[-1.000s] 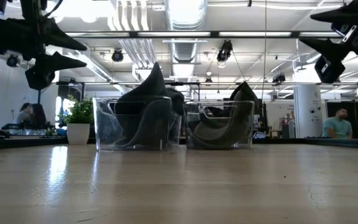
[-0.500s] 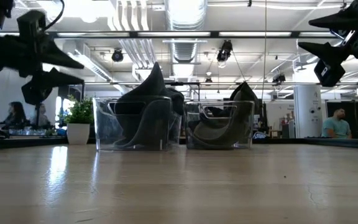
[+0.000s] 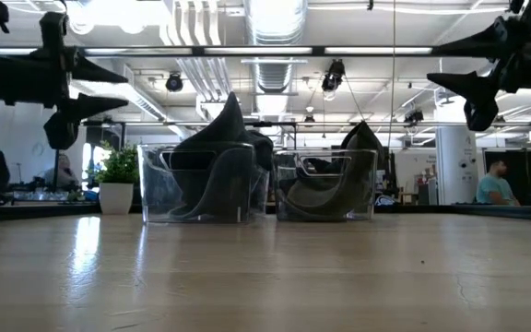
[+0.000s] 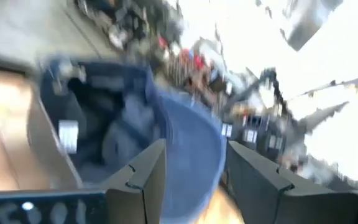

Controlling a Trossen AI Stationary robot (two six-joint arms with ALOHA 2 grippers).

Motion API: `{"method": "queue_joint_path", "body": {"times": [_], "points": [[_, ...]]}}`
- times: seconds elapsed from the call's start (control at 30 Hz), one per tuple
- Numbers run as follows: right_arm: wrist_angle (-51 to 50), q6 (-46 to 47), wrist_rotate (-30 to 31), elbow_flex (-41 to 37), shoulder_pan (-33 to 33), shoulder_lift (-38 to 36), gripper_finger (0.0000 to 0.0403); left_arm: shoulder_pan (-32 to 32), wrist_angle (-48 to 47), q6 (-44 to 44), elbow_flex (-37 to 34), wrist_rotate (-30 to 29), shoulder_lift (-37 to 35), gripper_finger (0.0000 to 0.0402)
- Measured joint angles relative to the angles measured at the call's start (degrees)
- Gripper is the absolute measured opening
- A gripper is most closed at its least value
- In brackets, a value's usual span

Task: Pick & Place hat
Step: Return to Home Position

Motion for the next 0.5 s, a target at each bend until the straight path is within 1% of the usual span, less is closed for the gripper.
{"method": "queue_joint_path", "body": {"times": [0.07, 0.13, 0.2, 0.5], "points": [[0.0, 0.0, 0.0, 0.0, -1.4, 0.0, 0.0182, 3.3, 0.2, 0.0, 0.0, -0.2, -3.4, 0.0161], [0.0, 0.0, 0.0, 0.0, -2.6, 0.0, 0.0182, 6.2, 1.0, 0.0, 0.0, -0.3, -3.5, 0.0161], [0.0, 0.0, 0.0, 0.0, -3.4, 0.0, 0.0182, 7.6, 4.2, 0.0, 0.0, -1.0, -3.4, 0.0161], [-0.1, 0.0, 0.0, 0.0, -3.8, 1.2, 0.0182, 8.3, 3.6, -0.1, -0.1, -1.8, -3.4, 0.0161]]}}
